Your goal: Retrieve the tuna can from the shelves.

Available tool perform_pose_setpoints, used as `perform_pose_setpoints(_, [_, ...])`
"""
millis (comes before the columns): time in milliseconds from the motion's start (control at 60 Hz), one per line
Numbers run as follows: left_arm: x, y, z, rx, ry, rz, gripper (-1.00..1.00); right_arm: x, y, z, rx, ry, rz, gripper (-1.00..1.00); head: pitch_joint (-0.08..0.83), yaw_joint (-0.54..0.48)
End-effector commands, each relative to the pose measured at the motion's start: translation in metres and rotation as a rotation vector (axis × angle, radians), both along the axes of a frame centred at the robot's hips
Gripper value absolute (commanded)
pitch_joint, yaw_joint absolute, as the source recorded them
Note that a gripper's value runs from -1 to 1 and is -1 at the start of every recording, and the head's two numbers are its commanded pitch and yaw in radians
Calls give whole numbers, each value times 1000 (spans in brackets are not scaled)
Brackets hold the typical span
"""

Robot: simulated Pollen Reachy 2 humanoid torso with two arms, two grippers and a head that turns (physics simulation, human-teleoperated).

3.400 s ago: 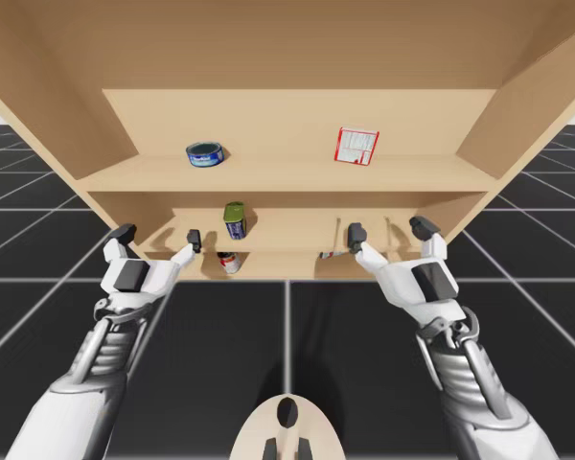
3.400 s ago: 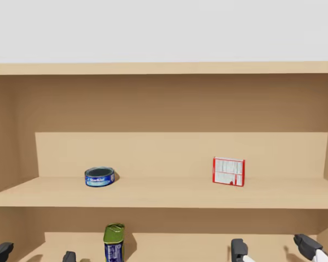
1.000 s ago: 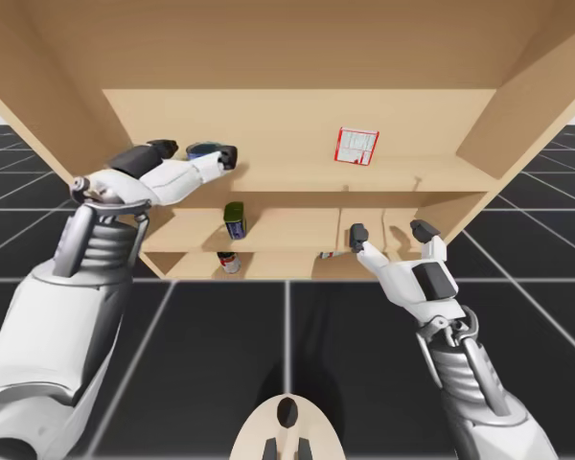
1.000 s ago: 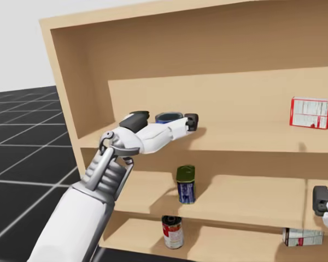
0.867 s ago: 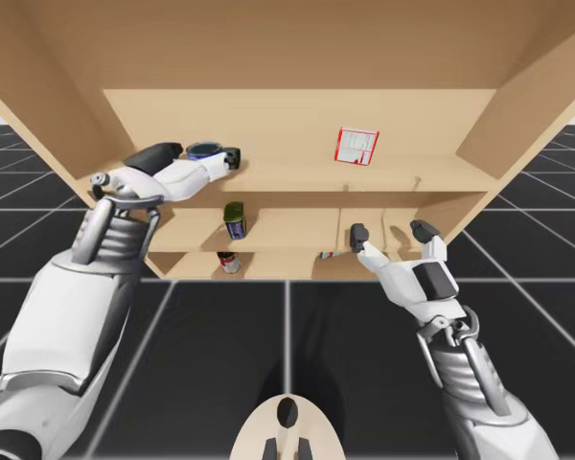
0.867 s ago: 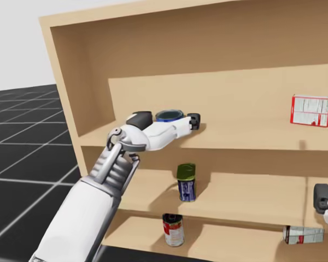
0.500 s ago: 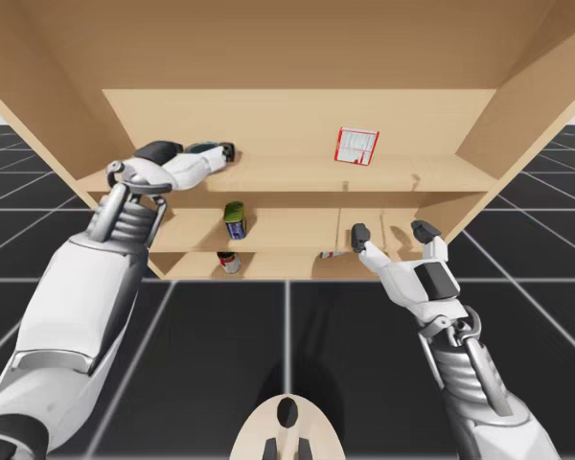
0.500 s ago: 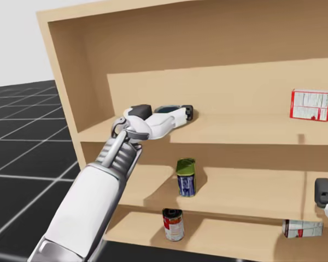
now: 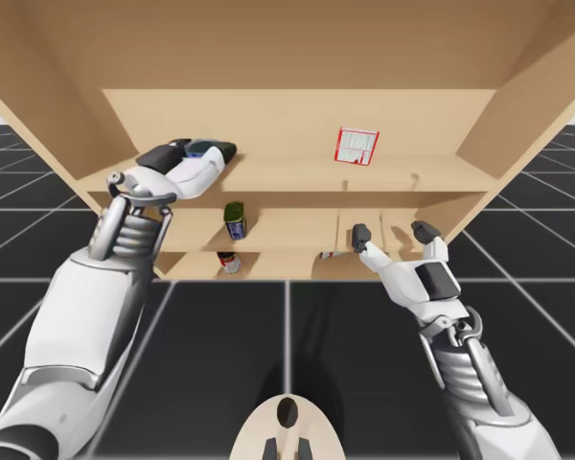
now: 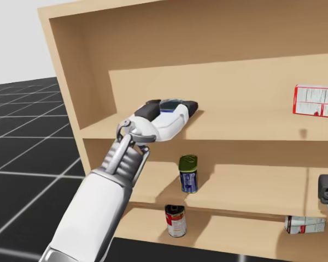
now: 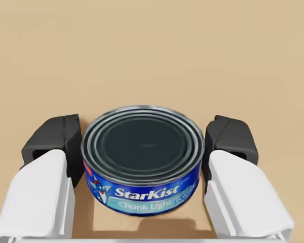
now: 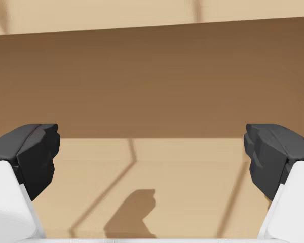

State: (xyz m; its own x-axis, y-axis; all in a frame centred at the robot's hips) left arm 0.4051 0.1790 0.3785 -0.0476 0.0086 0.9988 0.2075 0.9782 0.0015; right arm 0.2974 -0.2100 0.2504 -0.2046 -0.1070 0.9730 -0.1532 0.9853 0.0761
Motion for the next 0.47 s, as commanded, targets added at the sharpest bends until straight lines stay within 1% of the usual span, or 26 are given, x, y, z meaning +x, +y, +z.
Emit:
perform_pose_setpoints(17, [-22,0,24,43,175,125,1000,0,3,-1,23,3,3,-1000,256,300])
perform_pose_setpoints(117, [-37,4,27,53,151,123,1000,0,3,-1,25,2,4,-1000,258,302])
perform_pose_setpoints(183, [-53,8,26,66,136,120,1000,0,4,-1,23,2,3,-1000,260,303])
perform_pose_setpoints(250, [-70,13,23,66,121,116,1000,-1,4,0,24,1,5,-1000,259,304])
perform_pose_setpoints(283, [-82,16,21,67,108,117,1000,-1,4,-1,23,1,5,-1000,259,304])
perform_pose_setpoints(317, [-89,18,21,64,102,115,1000,-1,4,-1,22,1,5,-1000,261,304])
perform_pose_setpoints(333, [-99,20,19,68,89,117,1000,-1,4,-1,22,2,7,-1000,262,305])
perform_pose_setpoints(350, [-103,20,19,70,85,118,1000,-1,4,-1,22,3,7,-1000,262,305])
perform_pose_setpoints(367, [-114,22,18,71,73,116,1000,-1,5,-1,22,3,8,-1000,263,305])
perform_pose_setpoints(417, [-125,23,17,68,62,111,1000,-1,5,-2,21,3,9,-1000,265,305])
perform_pose_setpoints(433, [-136,24,15,74,47,111,1000,-1,5,-2,19,2,9,-1000,266,305])
perform_pose_setpoints(467, [-143,24,15,77,39,111,1000,-1,5,-2,17,-1,7,-1000,265,305])
